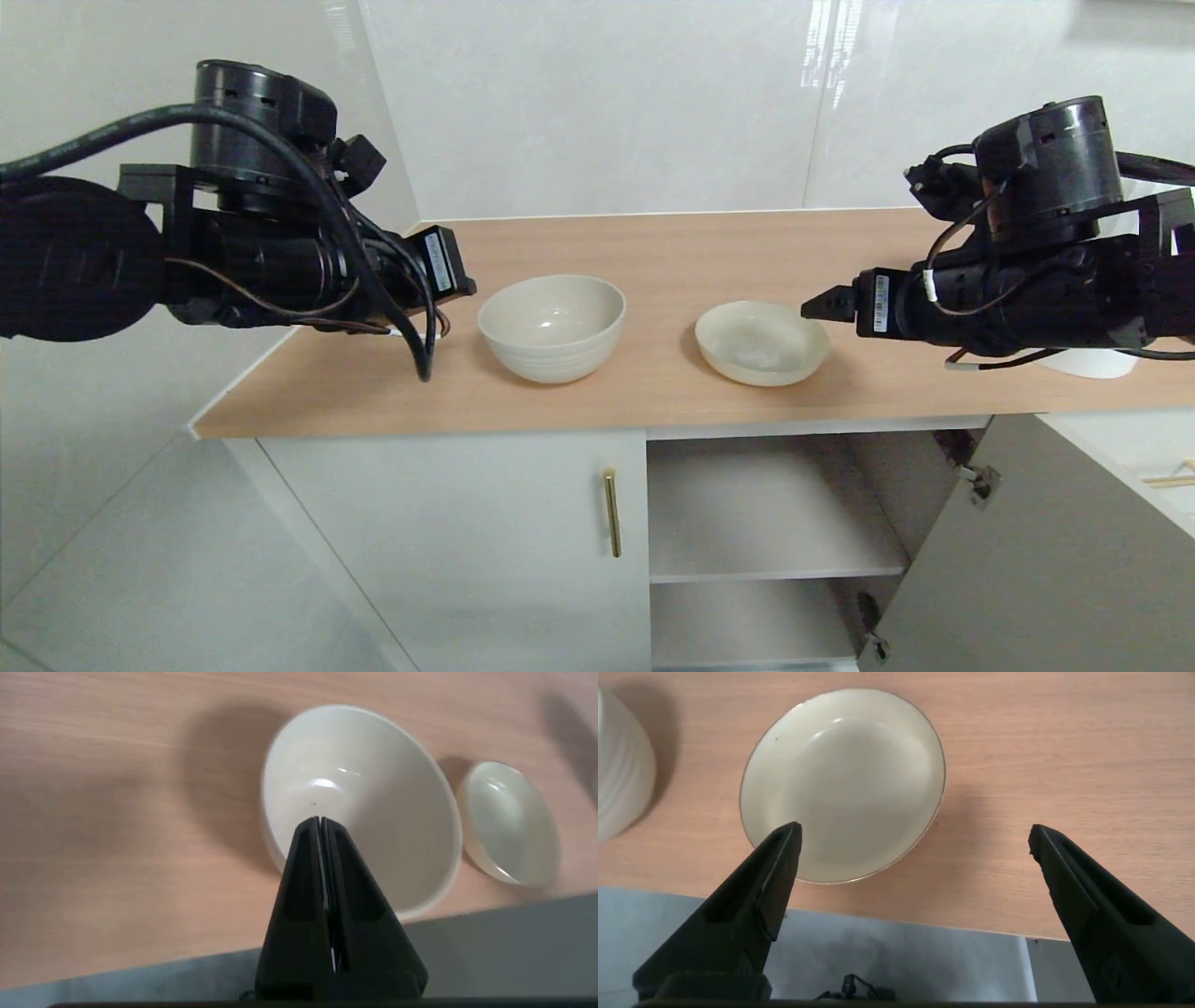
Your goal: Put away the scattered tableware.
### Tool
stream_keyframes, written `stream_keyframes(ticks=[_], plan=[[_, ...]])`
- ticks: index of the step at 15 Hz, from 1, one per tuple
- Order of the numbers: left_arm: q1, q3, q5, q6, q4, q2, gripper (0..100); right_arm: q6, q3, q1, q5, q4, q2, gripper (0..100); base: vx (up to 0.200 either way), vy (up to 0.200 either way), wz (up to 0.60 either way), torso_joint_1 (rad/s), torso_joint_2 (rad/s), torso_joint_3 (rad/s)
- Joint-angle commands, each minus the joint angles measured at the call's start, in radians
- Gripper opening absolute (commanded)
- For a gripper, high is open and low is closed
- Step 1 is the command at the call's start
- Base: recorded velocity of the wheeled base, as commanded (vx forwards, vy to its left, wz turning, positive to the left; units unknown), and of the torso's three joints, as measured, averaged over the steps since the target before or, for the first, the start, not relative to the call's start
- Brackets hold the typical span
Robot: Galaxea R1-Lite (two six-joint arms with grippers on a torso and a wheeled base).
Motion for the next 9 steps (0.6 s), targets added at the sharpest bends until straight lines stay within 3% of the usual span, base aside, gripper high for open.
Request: stream_keyframes(ticks=[1, 3, 4, 9], plan=[[-0.001, -0.008, 0.004, 0.001, -0.009, 0.014, 0, 0.0, 0.0, 0.001, 0.0, 0.0, 0.009, 100, 0.0, 0.0, 0.0, 0.0, 0.0, 0.0], [-0.001, -0.011, 0.013, 0.007, -0.01, 0.021, 0, 0.002, 0.0, 0.001, 0.0, 0.0, 0.012, 100, 0.0, 0.0, 0.0, 0.0, 0.0, 0.0], [0.0, -0.011, 0.015, 0.007, -0.013, 0.026, 100, 0.002, 0.0, 0.001, 0.0, 0.0, 0.012, 100, 0.0, 0.0, 0.0, 0.0, 0.0, 0.0], [0.002, -0.012, 0.047, 0.033, -0.019, 0.069, 100, 0.003, 0.0, 0.001, -0.001, -0.002, 0.012, 100, 0.0, 0.0, 0.0, 0.0, 0.0, 0.0]])
